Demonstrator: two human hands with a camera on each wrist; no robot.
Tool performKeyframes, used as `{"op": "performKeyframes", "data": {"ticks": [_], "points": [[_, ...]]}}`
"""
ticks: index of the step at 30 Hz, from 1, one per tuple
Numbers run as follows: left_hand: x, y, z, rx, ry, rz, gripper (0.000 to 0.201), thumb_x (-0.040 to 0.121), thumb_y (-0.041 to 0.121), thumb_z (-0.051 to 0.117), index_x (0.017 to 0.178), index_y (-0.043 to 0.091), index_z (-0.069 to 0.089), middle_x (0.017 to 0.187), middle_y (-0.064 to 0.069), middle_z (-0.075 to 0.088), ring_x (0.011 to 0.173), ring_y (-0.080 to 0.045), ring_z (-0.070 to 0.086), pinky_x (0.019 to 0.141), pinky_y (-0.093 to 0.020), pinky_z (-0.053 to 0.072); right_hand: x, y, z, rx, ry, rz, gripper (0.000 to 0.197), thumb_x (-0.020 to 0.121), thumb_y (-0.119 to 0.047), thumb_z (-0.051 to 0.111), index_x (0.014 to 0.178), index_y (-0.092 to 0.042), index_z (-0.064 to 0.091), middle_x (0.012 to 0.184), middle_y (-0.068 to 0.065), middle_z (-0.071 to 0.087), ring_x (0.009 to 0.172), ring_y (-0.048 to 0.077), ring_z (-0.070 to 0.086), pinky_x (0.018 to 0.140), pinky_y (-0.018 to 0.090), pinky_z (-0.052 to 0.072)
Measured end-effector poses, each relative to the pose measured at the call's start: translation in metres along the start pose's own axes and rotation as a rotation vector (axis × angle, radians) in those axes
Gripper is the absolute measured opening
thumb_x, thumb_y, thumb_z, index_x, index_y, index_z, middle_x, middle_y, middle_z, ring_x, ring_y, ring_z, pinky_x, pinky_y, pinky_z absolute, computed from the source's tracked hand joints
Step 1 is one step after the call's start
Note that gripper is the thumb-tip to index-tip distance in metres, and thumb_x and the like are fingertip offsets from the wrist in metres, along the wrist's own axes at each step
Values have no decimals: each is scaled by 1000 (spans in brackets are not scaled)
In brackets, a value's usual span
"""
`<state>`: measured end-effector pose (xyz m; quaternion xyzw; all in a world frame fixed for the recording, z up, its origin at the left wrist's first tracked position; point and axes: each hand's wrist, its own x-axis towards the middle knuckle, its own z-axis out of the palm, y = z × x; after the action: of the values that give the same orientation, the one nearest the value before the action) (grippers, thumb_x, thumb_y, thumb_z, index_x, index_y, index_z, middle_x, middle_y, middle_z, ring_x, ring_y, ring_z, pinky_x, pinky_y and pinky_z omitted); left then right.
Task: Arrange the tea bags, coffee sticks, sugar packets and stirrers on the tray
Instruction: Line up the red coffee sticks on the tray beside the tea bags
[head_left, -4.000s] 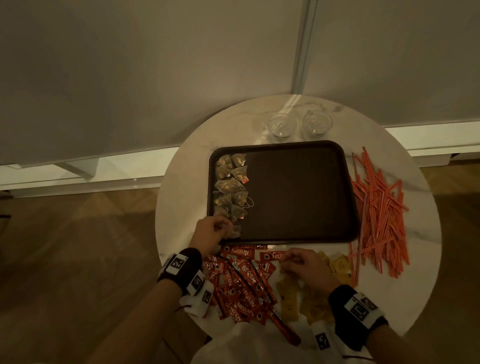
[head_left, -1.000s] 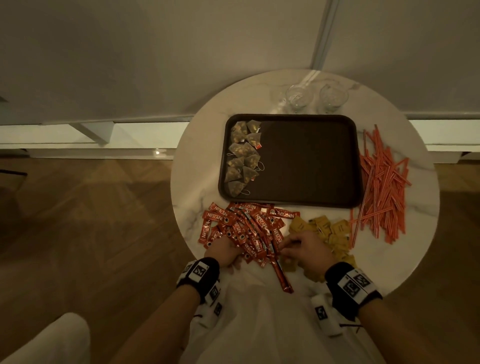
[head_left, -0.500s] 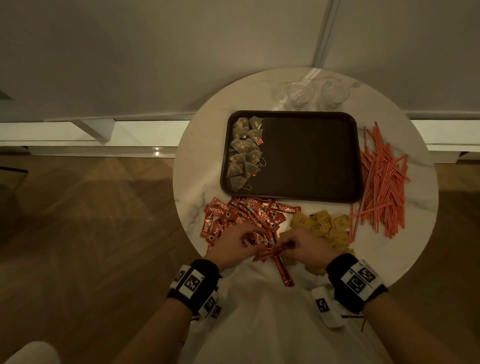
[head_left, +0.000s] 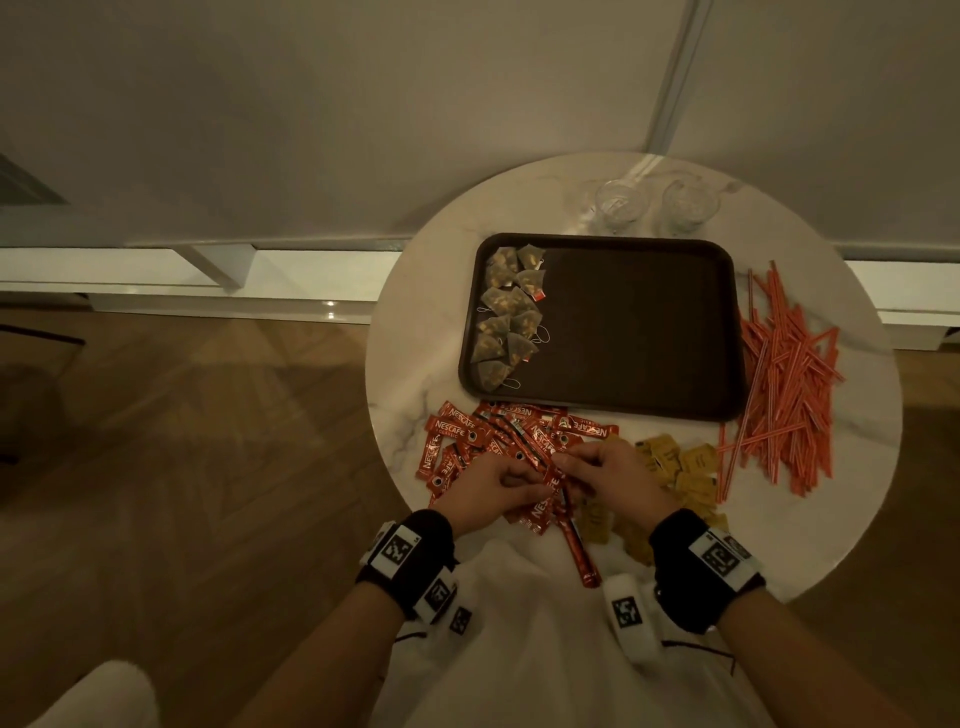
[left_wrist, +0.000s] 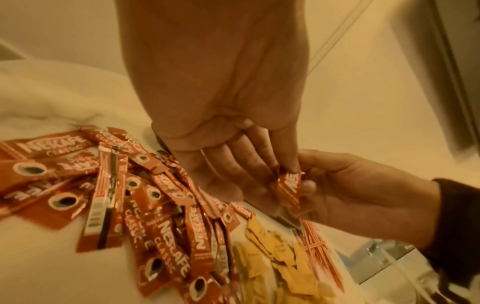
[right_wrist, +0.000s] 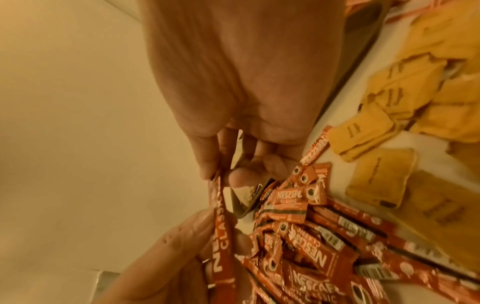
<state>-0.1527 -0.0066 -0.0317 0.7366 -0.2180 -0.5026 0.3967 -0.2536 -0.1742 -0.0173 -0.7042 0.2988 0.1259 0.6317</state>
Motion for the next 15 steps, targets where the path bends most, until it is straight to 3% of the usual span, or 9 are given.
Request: {"op": "performKeyframes", "data": {"ticks": [5,8,10,12,15], "points": [[1,-12,-12,84,11,-24,18,96,30,62,92,18,74,80,4,74,68,-3,66,60,-14,48,0,4,0,110,58,54,22,94,-26,61,80,-12,70,61,0,64,52,8,56,55,17,47],[-3,-33,-30,-34,382,-99,16,98,21,59,91,17,72,81,-1,73,63,-8,64,55,-15,50,-6,11,-11,161,103,93,17,92,-17,65,81,-6,70,55,-4,63,43,-2,52,47,9,43],[-6,-49,-43,-112,617,-151,12,98,18,59,95,17,71,81,-2,72,60,-7,65,54,-16,52,-9,21,-15,138,92,123,16,89,-17,68,81,-4,71,61,0,64,45,0,52,48,10,44],[-5,-63,-54,-129,706,-187,10,97,15,60,101,16,69,86,-4,72,65,-11,67,58,-18,53,-11,28,-15,104,64,155,15,87,-19,70,83,-6,73,70,4,69,51,5,55,52,15,46],[7,-73,-62,-10,708,-168,14,97,15,58,97,25,67,100,-1,69,81,-23,68,72,-31,57,-12,29,-12,128,37,177,14,91,-15,66,91,-3,73,77,5,72,52,4,60,53,14,48]]}}
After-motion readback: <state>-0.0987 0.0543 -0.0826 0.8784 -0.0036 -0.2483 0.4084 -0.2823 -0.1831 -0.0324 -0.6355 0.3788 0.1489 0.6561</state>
